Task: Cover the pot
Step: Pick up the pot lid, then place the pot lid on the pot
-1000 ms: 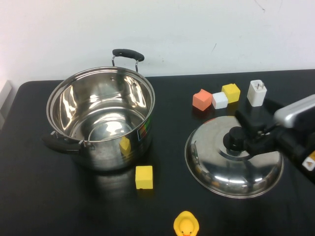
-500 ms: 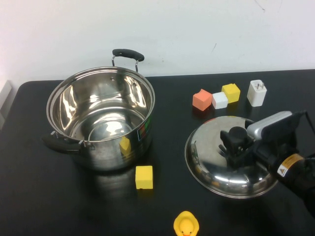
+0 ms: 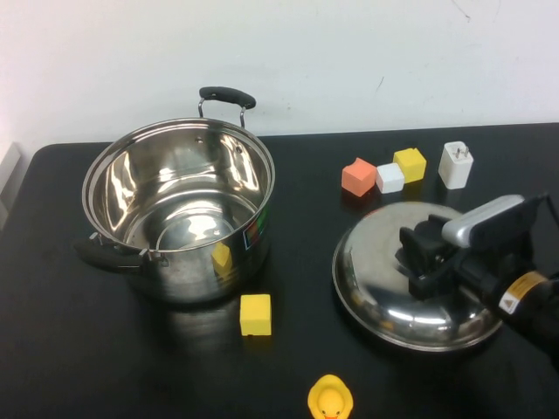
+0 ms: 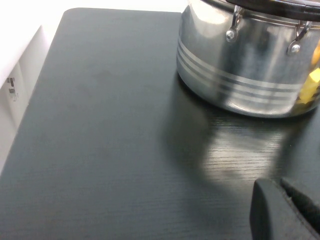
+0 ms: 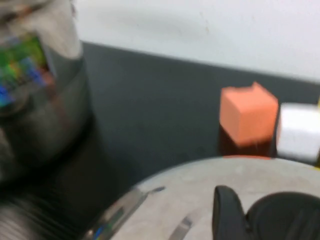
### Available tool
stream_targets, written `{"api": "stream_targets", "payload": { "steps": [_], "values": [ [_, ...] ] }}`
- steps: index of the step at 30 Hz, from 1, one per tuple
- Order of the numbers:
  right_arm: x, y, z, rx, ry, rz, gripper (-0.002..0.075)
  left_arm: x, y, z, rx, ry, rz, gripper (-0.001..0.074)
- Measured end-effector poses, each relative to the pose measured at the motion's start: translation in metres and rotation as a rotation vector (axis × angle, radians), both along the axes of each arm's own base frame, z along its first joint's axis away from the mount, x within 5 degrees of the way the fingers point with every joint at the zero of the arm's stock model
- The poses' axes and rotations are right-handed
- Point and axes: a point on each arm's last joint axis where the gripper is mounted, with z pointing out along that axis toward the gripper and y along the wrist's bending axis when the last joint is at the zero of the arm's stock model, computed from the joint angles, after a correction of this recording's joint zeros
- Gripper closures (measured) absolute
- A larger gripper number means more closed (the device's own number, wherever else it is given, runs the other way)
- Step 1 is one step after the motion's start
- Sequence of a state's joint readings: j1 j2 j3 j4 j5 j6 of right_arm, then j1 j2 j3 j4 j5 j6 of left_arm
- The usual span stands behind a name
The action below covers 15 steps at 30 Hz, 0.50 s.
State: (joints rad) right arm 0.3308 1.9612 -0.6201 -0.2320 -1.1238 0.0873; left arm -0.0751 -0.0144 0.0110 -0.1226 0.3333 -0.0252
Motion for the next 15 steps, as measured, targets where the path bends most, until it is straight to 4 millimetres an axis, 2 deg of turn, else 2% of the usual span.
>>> {"api": "stream_targets", "payload": {
  "steps": [4,10,12,15],
  "values": [
    [-0.011,0.005,0.046,0.029,-0.120,0.098,0.0386,0.000,0.000,0.000,0.000,0.000,0.000,0.0737],
    [-0.036,0.012,0.136,0.145,-0.342,0.262,0.0386,0.000,0.000,0.000,0.000,0.000,0.000,0.0737],
    [-0.040,0.017,0.162,0.146,-0.355,0.313,0.0386,0.000,0.000,0.000,0.000,0.000,0.000,0.0737],
    [-0.037,0.031,0.189,0.082,-0.328,0.369,0.0386,0.000,0.000,0.000,0.000,0.000,0.000,0.0737]
  ]
}}
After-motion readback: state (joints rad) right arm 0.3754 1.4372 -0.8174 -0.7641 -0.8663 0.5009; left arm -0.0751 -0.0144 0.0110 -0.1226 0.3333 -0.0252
